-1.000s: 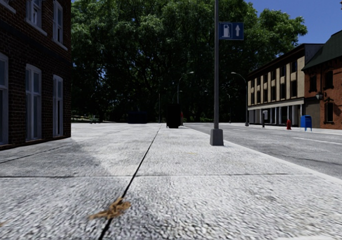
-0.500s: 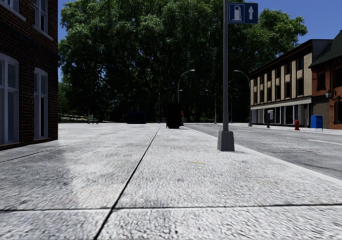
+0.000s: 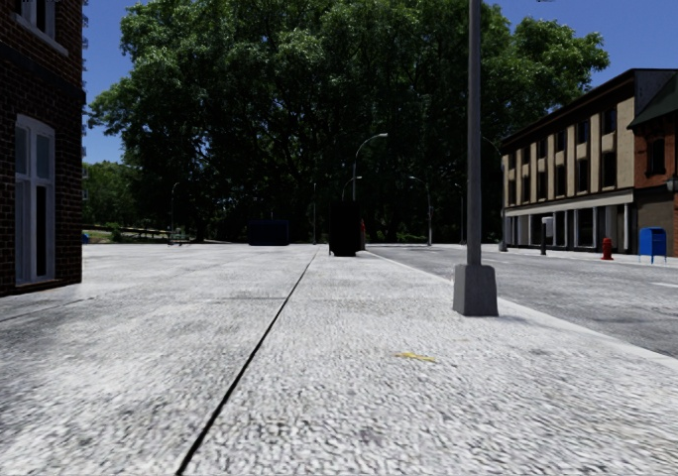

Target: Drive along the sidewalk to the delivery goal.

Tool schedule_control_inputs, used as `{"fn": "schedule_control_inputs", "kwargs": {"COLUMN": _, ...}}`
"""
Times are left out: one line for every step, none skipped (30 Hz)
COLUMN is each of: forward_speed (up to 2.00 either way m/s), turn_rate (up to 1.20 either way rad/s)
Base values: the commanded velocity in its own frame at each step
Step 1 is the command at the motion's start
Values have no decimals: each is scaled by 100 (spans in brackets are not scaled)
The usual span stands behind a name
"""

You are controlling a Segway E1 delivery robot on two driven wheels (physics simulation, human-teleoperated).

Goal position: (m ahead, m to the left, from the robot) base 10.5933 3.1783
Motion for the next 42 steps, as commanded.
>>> {"fn": "schedule_control_inputs", "kwargs": {"forward_speed": 200, "turn_rate": 38}}
{"fn": "schedule_control_inputs", "kwargs": {"forward_speed": 200, "turn_rate": 85}}
{"fn": "schedule_control_inputs", "kwargs": {"forward_speed": 200, "turn_rate": 120}}
{"fn": "schedule_control_inputs", "kwargs": {"forward_speed": 200, "turn_rate": 120}}
{"fn": "schedule_control_inputs", "kwargs": {"forward_speed": 200, "turn_rate": 120}}
{"fn": "schedule_control_inputs", "kwargs": {"forward_speed": 200, "turn_rate": 85}}
{"fn": "schedule_control_inputs", "kwargs": {"forward_speed": 200, "turn_rate": 36}}
{"fn": "schedule_control_inputs", "kwargs": {"forward_speed": 200, "turn_rate": 13}}
{"fn": "schedule_control_inputs", "kwargs": {"forward_speed": 200, "turn_rate": 2}}
{"fn": "schedule_control_inputs", "kwargs": {"forward_speed": 200, "turn_rate": 0}}
{"fn": "schedule_control_inputs", "kwargs": {"forward_speed": 200, "turn_rate": 0}}
{"fn": "schedule_control_inputs", "kwargs": {"forward_speed": 200, "turn_rate": 0}}
{"fn": "schedule_control_inputs", "kwargs": {"forward_speed": 200, "turn_rate": 0}}
{"fn": "schedule_control_inputs", "kwargs": {"forward_speed": 200, "turn_rate": 0}}
{"fn": "schedule_control_inputs", "kwargs": {"forward_speed": 200, "turn_rate": 0}}
{"fn": "schedule_control_inputs", "kwargs": {"forward_speed": 200, "turn_rate": 0}}
{"fn": "schedule_control_inputs", "kwargs": {"forward_speed": 200, "turn_rate": 0}}
{"fn": "schedule_control_inputs", "kwargs": {"forward_speed": 200, "turn_rate": 0}}
{"fn": "schedule_control_inputs", "kwargs": {"forward_speed": 200, "turn_rate": 0}}
{"fn": "schedule_control_inputs", "kwargs": {"forward_speed": 200, "turn_rate": 0}}
{"fn": "schedule_control_inputs", "kwargs": {"forward_speed": 200, "turn_rate": 0}}
{"fn": "schedule_control_inputs", "kwargs": {"forward_speed": 200, "turn_rate": 0}}
{"fn": "schedule_control_inputs", "kwargs": {"forward_speed": 200, "turn_rate": 0}}
{"fn": "schedule_control_inputs", "kwargs": {"forward_speed": 200, "turn_rate": 0}}
{"fn": "schedule_control_inputs", "kwargs": {"forward_speed": 200, "turn_rate": 0}}
{"fn": "schedule_control_inputs", "kwargs": {"forward_speed": 200, "turn_rate": 0}}
{"fn": "schedule_control_inputs", "kwargs": {"forward_speed": 200, "turn_rate": 0}}
{"fn": "schedule_control_inputs", "kwargs": {"forward_speed": 200, "turn_rate": 0}}
{"fn": "schedule_control_inputs", "kwargs": {"forward_speed": 200, "turn_rate": 0}}
{"fn": "schedule_control_inputs", "kwargs": {"forward_speed": 200, "turn_rate": 0}}
{"fn": "schedule_control_inputs", "kwargs": {"forward_speed": 200, "turn_rate": 0}}
{"fn": "schedule_control_inputs", "kwargs": {"forward_speed": 200, "turn_rate": 0}}
{"fn": "schedule_control_inputs", "kwargs": {"forward_speed": 200, "turn_rate": 0}}
{"fn": "schedule_control_inputs", "kwargs": {"forward_speed": 200, "turn_rate": 0}}
{"fn": "schedule_control_inputs", "kwargs": {"forward_speed": 200, "turn_rate": 0}}
{"fn": "schedule_control_inputs", "kwargs": {"forward_speed": 200, "turn_rate": 0}}
{"fn": "schedule_control_inputs", "kwargs": {"forward_speed": 200, "turn_rate": 0}}
{"fn": "schedule_control_inputs", "kwargs": {"forward_speed": 200, "turn_rate": 0}}
{"fn": "schedule_control_inputs", "kwargs": {"forward_speed": 200, "turn_rate": 0}}
{"fn": "schedule_control_inputs", "kwargs": {"forward_speed": 200, "turn_rate": 0}}
{"fn": "schedule_control_inputs", "kwargs": {"forward_speed": 200, "turn_rate": 0}}
{"fn": "schedule_control_inputs", "kwargs": {"forward_speed": 200, "turn_rate": 0}}
